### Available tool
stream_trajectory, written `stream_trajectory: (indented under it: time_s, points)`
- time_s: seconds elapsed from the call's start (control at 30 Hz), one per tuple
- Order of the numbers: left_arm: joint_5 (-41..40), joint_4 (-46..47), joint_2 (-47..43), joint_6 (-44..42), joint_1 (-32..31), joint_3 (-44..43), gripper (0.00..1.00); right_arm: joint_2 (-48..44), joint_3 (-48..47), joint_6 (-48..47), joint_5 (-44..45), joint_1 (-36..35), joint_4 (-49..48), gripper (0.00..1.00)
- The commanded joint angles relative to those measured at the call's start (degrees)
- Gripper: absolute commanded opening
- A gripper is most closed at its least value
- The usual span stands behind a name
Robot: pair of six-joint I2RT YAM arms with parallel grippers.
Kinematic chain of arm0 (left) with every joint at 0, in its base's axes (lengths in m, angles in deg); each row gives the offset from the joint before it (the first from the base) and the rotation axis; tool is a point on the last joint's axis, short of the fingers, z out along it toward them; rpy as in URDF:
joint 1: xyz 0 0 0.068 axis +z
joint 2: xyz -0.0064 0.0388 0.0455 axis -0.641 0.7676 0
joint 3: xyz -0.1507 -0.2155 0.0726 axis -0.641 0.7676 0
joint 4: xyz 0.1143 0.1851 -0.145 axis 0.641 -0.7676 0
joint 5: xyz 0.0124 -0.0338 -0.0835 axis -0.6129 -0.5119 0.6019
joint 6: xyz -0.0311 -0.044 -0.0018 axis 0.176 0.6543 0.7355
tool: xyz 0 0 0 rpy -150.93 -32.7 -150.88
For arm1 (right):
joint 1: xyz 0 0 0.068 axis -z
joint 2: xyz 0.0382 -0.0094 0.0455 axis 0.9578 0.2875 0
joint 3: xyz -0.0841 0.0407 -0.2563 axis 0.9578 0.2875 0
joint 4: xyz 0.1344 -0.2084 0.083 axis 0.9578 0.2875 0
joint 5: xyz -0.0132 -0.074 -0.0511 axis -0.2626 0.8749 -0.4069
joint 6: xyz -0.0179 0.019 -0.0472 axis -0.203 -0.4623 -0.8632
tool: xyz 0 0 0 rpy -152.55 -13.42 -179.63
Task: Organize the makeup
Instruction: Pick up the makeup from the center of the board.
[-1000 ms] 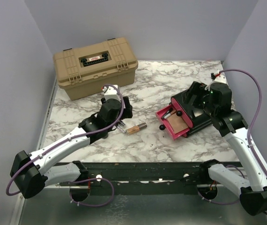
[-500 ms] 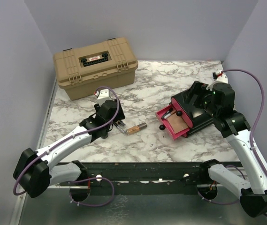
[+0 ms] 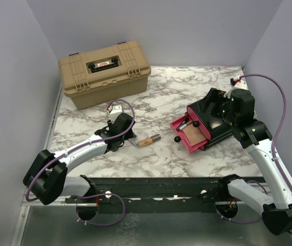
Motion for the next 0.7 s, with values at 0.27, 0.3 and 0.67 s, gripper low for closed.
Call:
stream_trajectory:
  time_s: [0.27, 0.3, 0.67]
  points:
    - [4.8, 4.5, 4.7, 8.2, 0.3, 4.4, 0.48, -0.9, -1.4, -1.3, 0.0, 0.3, 0.1, 0.93]
    - [4.7, 5.0, 4.7, 8.6, 0.4, 4.7, 0.48, -1.0, -1.3, -1.4, 0.0, 0.2, 0.0, 0.93]
    - [4.2, 6.7, 7.4, 8.8, 0.4, 4.3, 0.45, -1.0, -1.0, -1.4, 0.3, 0.2, -0.1, 0.93]
